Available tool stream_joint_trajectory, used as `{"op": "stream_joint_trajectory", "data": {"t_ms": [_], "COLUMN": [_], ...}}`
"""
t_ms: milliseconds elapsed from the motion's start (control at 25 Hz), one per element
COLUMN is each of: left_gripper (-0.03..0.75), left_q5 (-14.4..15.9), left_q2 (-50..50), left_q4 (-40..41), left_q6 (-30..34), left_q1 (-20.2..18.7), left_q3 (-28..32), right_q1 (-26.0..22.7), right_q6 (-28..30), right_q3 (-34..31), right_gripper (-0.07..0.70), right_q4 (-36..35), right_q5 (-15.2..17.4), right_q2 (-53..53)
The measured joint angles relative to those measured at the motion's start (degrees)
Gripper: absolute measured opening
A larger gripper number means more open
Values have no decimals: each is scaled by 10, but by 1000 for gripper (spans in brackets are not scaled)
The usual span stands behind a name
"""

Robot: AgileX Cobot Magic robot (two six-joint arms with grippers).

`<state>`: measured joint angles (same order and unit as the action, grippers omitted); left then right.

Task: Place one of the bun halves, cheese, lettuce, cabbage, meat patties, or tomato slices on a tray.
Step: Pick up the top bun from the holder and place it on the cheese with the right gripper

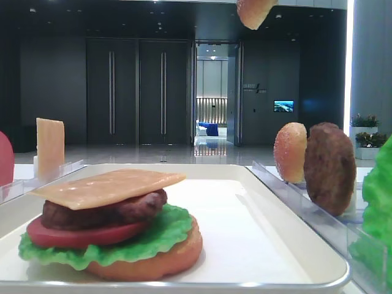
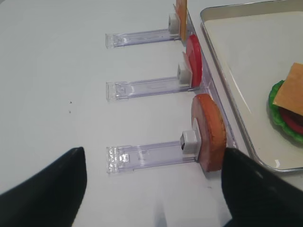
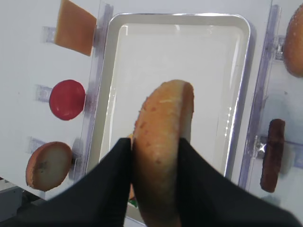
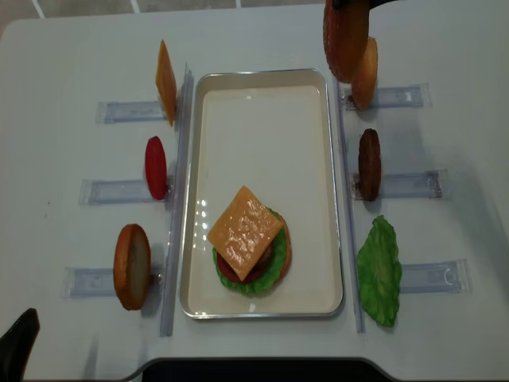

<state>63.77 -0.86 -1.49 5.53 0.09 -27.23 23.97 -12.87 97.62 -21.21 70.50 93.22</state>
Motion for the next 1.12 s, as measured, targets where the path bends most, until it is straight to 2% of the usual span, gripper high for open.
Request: {"op": "stream_joint_trajectory", "data": {"t_ms": [240, 720, 1000, 1120], "left_gripper": [692, 692, 692, 692], "left_q5": [0, 0, 0, 0], "left_q2": [0, 0, 0, 0], "left_q4": [0, 0, 0, 0], "left_q6": [0, 0, 0, 0], "left_q1": [0, 0, 0, 0], "left_q3": [0, 0, 0, 0], "right_q1": [9, 26, 26, 28], "right_q6": [7, 18, 72, 144], "right_q3": [-38, -192, -320, -368], "right_gripper": [203, 203, 203, 203], "right_q4": [-16, -51, -149, -244], "right_q5": [-6, -116, -202, -230], "right_q2": [-22, -103, -158, -167]}}
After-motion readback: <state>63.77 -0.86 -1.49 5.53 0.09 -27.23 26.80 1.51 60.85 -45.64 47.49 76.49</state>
